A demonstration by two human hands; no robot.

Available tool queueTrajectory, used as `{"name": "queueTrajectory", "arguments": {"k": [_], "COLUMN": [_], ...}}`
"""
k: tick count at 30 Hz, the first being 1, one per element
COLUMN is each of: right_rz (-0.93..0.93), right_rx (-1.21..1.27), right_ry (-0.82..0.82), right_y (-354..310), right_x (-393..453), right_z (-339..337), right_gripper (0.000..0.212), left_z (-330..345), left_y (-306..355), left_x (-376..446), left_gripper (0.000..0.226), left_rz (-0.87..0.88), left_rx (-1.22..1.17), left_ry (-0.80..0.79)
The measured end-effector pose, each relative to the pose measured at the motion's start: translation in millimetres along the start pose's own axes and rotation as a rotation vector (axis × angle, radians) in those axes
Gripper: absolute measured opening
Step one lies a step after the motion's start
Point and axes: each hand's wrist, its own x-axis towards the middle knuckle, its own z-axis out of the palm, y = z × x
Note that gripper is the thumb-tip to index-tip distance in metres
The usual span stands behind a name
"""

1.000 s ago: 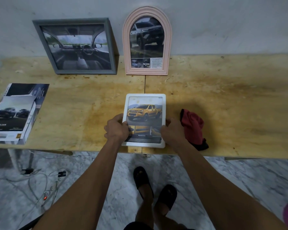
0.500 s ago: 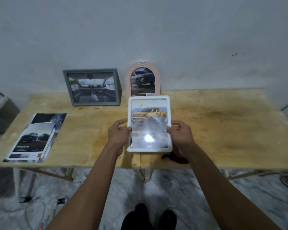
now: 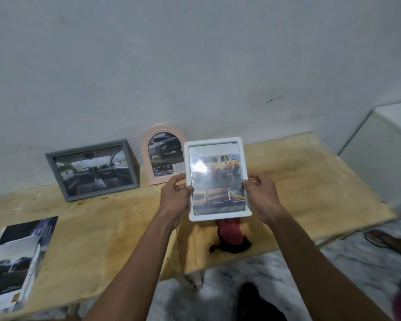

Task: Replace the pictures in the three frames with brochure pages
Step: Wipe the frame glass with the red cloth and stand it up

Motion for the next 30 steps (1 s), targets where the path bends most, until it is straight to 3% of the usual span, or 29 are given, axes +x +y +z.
{"name": "queueTrajectory", "arguments": {"k": [8, 17, 30], "right_rz": [-0.103, -0.122, -0.182], "right_rx": [-0.093, -0.359, -0.457], "right_ry": [0.029, -0.107, -0.034], "right_y": [-8.0, -9.5, 19.6], "right_x": [101.3, 236.3, 313.6], "right_z": [-18.4, -9.1, 25.5], "right_gripper": [0.028, 0.031, 0.027], "left_z": [65.8, 123.7, 146.0], "left_y": [6.1, 4.0, -19.2], "left_x": [82.8, 180.5, 271.6], "left_gripper": [0.035, 0.023, 0.027], "left_rz": [0.004, 0.041, 0.038], "left_rx": [0.083, 0.281, 0.356], "left_ry": [0.05, 0.276, 0.341]}}
